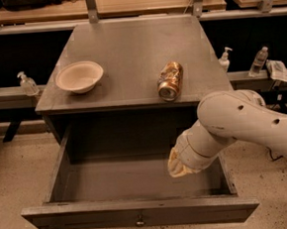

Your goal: Open top drawer

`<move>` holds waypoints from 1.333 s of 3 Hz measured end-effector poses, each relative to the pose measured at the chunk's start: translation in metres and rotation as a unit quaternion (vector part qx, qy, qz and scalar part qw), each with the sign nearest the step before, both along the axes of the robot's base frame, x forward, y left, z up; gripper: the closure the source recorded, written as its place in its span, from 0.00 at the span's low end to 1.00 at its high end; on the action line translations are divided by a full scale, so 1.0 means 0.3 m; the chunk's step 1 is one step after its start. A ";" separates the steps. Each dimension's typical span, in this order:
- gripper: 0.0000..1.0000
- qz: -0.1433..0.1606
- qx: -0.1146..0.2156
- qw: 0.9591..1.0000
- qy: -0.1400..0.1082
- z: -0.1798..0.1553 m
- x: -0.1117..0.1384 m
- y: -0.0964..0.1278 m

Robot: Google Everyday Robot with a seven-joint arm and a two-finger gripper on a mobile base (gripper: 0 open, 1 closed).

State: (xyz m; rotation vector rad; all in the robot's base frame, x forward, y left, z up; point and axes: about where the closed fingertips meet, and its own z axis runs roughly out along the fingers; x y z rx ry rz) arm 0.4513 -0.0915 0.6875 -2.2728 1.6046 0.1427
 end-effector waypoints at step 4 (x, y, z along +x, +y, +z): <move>0.82 0.039 0.195 0.972 -0.122 0.280 -0.021 -0.123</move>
Offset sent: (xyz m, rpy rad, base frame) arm -0.0051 -0.0269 0.1018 0.5282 -0.2569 0.2067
